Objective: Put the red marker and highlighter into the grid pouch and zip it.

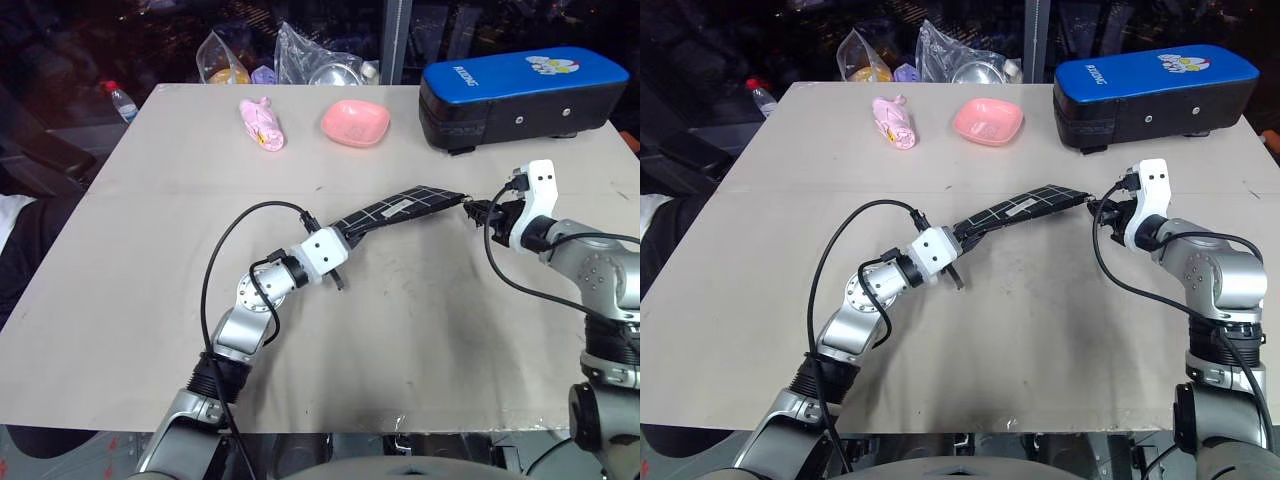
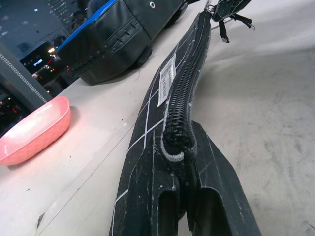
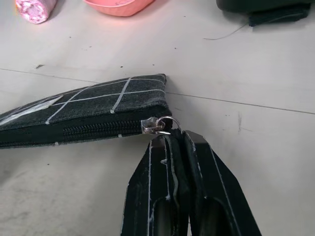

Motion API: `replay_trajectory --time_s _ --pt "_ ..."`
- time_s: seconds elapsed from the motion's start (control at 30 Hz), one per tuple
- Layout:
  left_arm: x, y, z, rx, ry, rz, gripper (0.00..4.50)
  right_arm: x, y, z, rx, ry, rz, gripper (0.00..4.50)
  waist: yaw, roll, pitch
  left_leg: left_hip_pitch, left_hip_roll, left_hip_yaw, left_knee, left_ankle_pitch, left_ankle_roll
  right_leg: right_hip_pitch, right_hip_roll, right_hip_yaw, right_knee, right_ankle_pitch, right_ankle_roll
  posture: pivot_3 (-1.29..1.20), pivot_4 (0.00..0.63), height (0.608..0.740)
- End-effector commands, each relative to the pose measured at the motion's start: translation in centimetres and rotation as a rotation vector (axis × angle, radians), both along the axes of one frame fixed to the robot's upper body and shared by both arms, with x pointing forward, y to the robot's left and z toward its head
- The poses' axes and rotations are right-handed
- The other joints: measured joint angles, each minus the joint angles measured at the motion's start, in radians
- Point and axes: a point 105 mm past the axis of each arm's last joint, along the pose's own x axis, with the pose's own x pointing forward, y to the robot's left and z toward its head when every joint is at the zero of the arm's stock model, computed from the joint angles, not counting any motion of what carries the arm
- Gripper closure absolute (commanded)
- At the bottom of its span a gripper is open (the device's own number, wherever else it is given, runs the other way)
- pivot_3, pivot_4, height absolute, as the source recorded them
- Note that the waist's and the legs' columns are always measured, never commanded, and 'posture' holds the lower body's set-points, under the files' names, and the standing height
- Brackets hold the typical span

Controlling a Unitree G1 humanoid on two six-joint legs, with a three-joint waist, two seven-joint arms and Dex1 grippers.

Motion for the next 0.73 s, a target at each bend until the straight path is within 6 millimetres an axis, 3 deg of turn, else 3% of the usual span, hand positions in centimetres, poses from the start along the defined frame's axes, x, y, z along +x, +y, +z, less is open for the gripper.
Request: replay_trajectory --time_s 0.03,0.17,0.2,0.23,0.27,0.3,0.5,0.6,0.73 --pt "-1.0 2.1 0.4 0.001 0.011 -0.005 3.70 -2.4 -0.6 0.5 -0.062 -0.075 0.108 3.03 0.001 0.000 0.000 0.000 0.000 0.000 0.000 0.000 0.000 0.000 0.000 0.000 0.000 0.000 0.000 0.00 0.150 0.686" --pt "-1.5 4.1 0.4 -0.066 0.069 0.068 2.04 -3.7 -2.0 -0.8 -0.124 -0.079 0.149 1.34 0.001 0.000 0.000 0.000 0.000 0.000 -0.001 0.000 0.001 0.000 0.000 0.000 -0.001 0.000 0.000 0.00 0.150 0.686" --pt "-2.2 4.7 -0.1 -0.115 0.141 0.080 1.43 -4.1 -2.7 -1.5 -0.155 -0.087 0.154 0.73 0.000 0.000 0.000 0.000 0.000 0.000 -0.001 0.000 0.001 0.000 0.000 0.000 -0.001 0.000 0.000 0.00 0.150 0.686" --pt "-2.7 5.0 -0.5 -0.148 0.193 0.084 1.18 -4.4 -3.1 -2.0 -0.178 -0.092 0.159 0.43 -0.002 0.000 0.000 0.000 0.000 0.000 -0.001 -0.001 0.001 0.000 0.000 0.001 -0.001 0.000 0.000 0.00 0.150 0.686" --pt "-3.6 5.5 -1.0 -0.172 0.254 0.085 0.53 -4.8 -3.8 -2.6 -0.201 -0.117 0.164 0.00 -0.002 0.000 0.000 0.001 0.000 0.000 -0.001 -0.001 0.001 0.000 0.000 0.001 -0.001 0.000 0.000 0.00 0.150 0.686" --pt "-4.5 5.9 -1.5 -0.193 0.316 0.083 0.09 -5.3 -4.5 -3.2 -0.224 -0.138 0.175 0.00 -0.002 -0.001 0.000 0.001 0.001 0.000 -0.001 -0.001 0.001 0.001 0.000 0.002 -0.001 0.000 0.000 0.00 0.150 0.686" --pt "-8.8 7.1 -3.1 -0.196 0.492 0.111 0.02 -8.7 -6.5 -4.8 -0.144 -0.204 0.320 0.00 0.000 0.000 0.001 0.002 0.002 0.000 -0.001 -0.001 0.001 0.001 0.001 0.002 -0.001 0.000 0.001 0.00 0.150 0.686" --pt "-10.0 7.2 -3.4 -0.201 0.514 0.134 0.02 -9.2 -8.4 -6.1 -0.197 -0.167 0.303 0.00 0.002 0.000 0.001 0.002 0.001 0.001 0.000 -0.001 0.001 0.001 0.001 0.002 -0.001 -0.001 0.000 0.00 0.150 0.686" --pt "-10.7 7.1 -3.8 -0.233 0.533 0.167 0.02 -9.4 -9.1 -6.0 -0.176 -0.225 0.339 0.00 0.003 0.000 0.001 0.002 0.001 0.001 0.000 -0.001 0.001 0.001 0.001 0.003 -0.001 -0.001 0.000 0.00 0.150 0.686"
